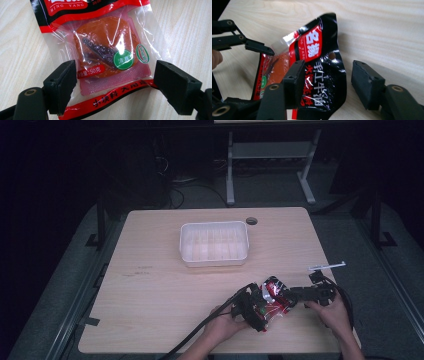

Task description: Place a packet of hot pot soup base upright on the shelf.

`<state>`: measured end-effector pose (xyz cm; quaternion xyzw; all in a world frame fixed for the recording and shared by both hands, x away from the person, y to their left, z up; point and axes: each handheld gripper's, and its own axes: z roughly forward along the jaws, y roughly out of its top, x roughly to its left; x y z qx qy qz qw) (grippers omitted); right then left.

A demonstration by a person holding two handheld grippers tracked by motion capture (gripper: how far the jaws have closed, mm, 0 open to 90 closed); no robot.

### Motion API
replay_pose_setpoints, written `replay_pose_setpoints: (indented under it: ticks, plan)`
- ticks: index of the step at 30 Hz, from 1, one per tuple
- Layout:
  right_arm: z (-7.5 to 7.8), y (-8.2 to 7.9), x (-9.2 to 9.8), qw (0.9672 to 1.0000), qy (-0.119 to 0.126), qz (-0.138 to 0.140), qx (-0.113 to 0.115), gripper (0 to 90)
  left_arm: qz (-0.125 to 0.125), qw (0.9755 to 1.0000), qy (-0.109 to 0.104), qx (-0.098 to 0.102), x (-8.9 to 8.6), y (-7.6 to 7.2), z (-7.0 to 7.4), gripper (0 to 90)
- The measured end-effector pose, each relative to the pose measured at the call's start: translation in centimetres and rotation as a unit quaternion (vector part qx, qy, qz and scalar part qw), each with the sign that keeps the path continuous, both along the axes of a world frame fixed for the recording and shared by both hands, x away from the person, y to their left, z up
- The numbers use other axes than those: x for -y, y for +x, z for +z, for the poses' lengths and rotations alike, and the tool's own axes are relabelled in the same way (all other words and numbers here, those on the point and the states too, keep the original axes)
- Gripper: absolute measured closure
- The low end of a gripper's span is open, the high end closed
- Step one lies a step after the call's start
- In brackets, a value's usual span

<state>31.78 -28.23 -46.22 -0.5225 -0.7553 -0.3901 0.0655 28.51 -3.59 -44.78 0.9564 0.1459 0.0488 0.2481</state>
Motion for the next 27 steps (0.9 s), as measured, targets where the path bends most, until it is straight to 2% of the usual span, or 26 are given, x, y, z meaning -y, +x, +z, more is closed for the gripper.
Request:
replay_pose_setpoints:
  ticks: [1, 8, 12, 14, 16, 17, 18, 19, 22, 24, 25, 27]
  plan:
    - [-0.2, 0.0, 0.0, 1.0000, 0.003, 0.003, -0.008, 46.5, -0.002, 1.0000, -0.001, -0.003, 0.0, 0.1, 0.0, 19.0]
    - [-0.7, 0.2, -0.3, 0.9991, 0.023, 0.019, -0.029, 51.9, -0.006, 1.0000, 0.003, 0.000, 0.0, 0.1, -0.1, 20.2]
    - [-0.9, 0.3, -0.2, 0.9987, 0.033, 0.017, -0.035, 53.4, -0.009, 0.9999, 0.005, 0.003, 0.0, 0.0, -0.1, 20.4]
    - [-1.2, 0.2, -0.1, 0.9963, 0.066, 0.023, -0.050, 57.7, -0.010, 0.9999, 0.008, 0.006, 0.0, 0.0, -0.1, 20.6]
    - [-1.2, 0.2, -0.1, 0.9957, 0.071, 0.025, -0.053, 59.0, -0.011, 0.9999, 0.009, 0.007, 0.0, 0.0, -0.2, 20.6]
    - [-1.1, 0.2, -0.2, 0.9962, 0.068, 0.023, -0.049, 64.2, -0.010, 0.9999, 0.008, 0.006, 0.0, 0.0, -0.2, 20.6]
    - [-1.1, 0.2, -0.2, 0.9962, 0.068, 0.023, -0.049, 64.2, -0.010, 0.9999, 0.008, 0.006, 0.0, 0.0, -0.2, 20.6]
    - [-0.9, 0.1, -0.3, 0.9966, 0.067, 0.018, -0.046, 71.3, -0.012, 0.9998, 0.008, 0.010, 0.0, -0.1, -0.2, 20.5]
    - [-0.7, 0.0, -0.1, 0.9955, 0.081, 0.013, -0.049, 80.4, -0.016, 0.9997, 0.005, 0.016, -0.1, -0.2, -0.3, 20.3]
    - [-0.5, -0.1, 0.0, 0.9954, 0.082, 0.014, -0.047, 86.2, -0.015, 0.9998, -0.006, 0.013, -0.5, -0.2, -0.1, 19.9]
    - [-0.5, -0.1, 0.0, 0.9954, 0.082, 0.014, -0.047, 86.2, -0.015, 0.9998, -0.006, 0.013, -0.5, -0.2, -0.1, 20.4]
    - [-0.2, -0.4, -0.1, 0.9964, 0.073, 0.010, -0.043, 87.2, -0.011, 0.9996, -0.024, 0.013, -0.9, -0.1, 0.1, 21.0]
